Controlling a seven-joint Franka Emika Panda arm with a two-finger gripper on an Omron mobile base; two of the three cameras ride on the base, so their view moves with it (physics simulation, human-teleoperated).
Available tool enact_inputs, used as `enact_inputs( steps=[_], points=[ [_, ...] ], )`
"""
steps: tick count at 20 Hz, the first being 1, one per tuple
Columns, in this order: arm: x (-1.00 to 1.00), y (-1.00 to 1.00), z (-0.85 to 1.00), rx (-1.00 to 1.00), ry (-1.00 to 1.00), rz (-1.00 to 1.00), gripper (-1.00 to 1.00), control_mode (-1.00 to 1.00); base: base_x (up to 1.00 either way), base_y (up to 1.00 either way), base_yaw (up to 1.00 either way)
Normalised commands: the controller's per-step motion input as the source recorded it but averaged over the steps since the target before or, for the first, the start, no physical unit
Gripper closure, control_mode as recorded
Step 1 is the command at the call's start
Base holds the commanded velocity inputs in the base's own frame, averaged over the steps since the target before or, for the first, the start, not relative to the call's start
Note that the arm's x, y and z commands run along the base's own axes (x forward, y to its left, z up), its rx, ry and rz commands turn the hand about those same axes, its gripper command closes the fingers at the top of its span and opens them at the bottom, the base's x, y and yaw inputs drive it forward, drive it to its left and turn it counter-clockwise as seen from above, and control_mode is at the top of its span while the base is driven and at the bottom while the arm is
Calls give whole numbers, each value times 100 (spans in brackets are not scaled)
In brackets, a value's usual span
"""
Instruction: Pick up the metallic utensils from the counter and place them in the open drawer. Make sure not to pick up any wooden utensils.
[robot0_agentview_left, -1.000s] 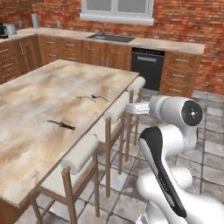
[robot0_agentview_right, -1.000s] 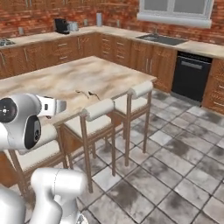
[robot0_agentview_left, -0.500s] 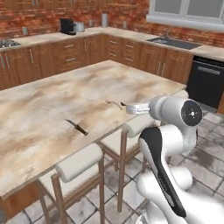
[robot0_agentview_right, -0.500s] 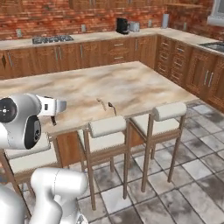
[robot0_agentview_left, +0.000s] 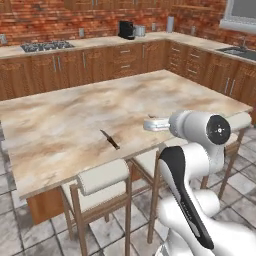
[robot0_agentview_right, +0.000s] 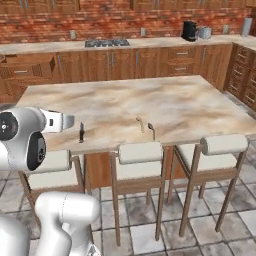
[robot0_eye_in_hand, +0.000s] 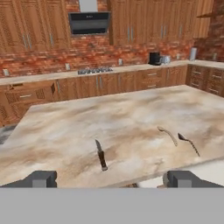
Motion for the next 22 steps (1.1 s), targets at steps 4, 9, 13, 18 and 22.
enact_inputs(
  steps=[4, 9, 13, 18, 22],
  points=[
    [0, 0, 0, 0, 0, 0, -100, 100, 2, 47, 27],
    [0, 0, 0, 0, 0, 0, -100, 100, 46, -5, 37],
    [0, 0, 0, 0, 0, 0, -100, 100, 55, -34, 44],
    [0, 0, 0, 0, 0, 0, -100, 100, 37, -44, 29],
    [0, 0, 0, 0, 0, 0, -100, 100, 53, -8, 6]
  ],
)
